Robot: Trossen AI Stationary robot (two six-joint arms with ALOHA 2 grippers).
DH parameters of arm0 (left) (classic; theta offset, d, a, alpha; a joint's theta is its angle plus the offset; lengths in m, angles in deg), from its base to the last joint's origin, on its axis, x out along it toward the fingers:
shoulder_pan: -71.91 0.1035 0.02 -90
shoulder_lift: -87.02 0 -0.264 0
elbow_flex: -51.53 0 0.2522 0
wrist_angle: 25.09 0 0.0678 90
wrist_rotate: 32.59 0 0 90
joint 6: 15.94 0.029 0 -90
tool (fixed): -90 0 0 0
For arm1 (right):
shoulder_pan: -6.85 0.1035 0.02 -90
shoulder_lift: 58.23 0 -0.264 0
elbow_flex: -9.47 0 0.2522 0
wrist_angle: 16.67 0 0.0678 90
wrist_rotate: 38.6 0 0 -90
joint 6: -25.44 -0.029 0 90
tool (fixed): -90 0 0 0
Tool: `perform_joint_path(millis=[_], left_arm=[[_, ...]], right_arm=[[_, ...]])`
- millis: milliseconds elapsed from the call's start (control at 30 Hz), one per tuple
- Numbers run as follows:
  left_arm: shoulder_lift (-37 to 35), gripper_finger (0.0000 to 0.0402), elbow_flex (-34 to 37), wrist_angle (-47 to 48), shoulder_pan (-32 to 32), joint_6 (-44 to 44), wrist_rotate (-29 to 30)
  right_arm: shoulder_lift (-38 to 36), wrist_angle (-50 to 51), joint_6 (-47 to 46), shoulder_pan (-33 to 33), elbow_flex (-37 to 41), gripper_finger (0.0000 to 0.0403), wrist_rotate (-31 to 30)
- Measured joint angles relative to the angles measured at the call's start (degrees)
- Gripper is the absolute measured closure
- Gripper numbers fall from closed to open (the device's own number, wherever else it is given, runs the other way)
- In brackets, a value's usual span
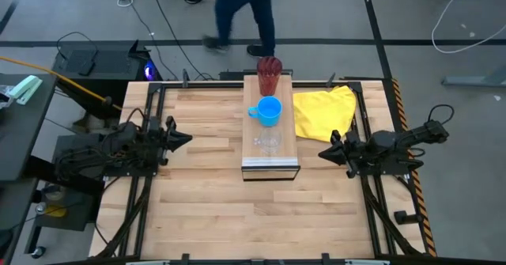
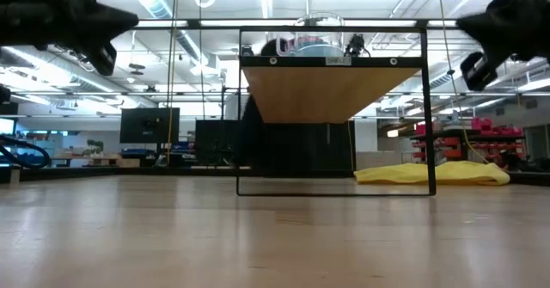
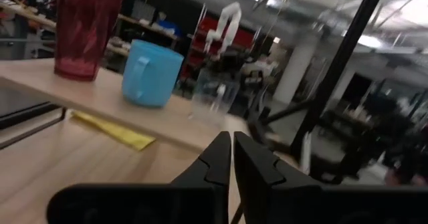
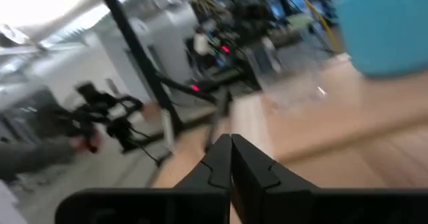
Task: Stack small to large cups/mugs on shelf
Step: Return to Home Position
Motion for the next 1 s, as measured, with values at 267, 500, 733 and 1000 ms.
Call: perform_joint_path(millis=[267, 500, 733, 1000], left_arm=[[0.0, 0.0372, 0.0, 5.2, 0.0, 13.4, 0.3], [0.0, 0.0366, 0.0, 5.1, 0.0, 19.1, 1.5], [0.0, 0.0374, 0.0, 7.4, 0.0, 11.9, 14.0], [0.0, 0.0375, 0.0, 8.6, 0.0, 15.5, 19.5]], right_arm=[[0.7, 1.0, 8.9, -0.2, 0.0, 0.0386, -1.0], [0.8, 1.1, 14.3, -0.2, 0.0, 0.0386, -1.0], [0.8, 1.1, 14.5, -0.2, 0.0, 0.0386, -1.0], [0.8, 1.0, 16.2, -0.2, 0.0, 0.0386, -1.8]])
